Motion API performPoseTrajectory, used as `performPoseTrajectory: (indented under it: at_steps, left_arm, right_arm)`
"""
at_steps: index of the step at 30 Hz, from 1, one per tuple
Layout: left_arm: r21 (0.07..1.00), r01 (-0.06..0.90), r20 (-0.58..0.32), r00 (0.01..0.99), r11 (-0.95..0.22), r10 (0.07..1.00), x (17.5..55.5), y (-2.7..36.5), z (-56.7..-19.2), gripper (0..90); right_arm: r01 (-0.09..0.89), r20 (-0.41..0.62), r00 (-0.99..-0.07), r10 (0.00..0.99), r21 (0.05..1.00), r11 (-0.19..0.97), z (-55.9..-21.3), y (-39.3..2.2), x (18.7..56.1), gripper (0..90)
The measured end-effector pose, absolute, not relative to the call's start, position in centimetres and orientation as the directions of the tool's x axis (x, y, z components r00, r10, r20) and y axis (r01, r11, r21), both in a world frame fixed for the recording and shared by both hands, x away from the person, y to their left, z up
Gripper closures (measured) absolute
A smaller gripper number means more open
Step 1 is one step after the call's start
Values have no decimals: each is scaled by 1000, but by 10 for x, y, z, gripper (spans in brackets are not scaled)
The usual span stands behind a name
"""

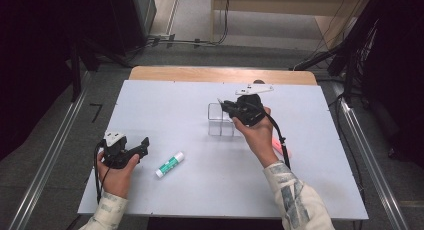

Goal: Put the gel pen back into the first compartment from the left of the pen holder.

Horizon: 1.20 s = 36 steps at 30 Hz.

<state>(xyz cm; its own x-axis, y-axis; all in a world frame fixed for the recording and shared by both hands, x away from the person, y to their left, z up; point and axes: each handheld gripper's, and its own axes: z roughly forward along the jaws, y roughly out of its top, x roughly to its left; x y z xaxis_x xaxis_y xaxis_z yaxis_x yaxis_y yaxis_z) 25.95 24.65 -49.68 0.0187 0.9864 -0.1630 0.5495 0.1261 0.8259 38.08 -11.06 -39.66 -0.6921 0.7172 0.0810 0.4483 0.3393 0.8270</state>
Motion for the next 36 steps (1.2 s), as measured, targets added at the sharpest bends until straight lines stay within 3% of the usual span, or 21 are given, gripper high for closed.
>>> performPoseTrajectory:
  at_steps: [36]
  left_arm:
    - [825,550,-167,24,127,986,260,247,-497,196]
  right_arm:
    - [474,122,-684,719,823,311,-388,-65,424,792]
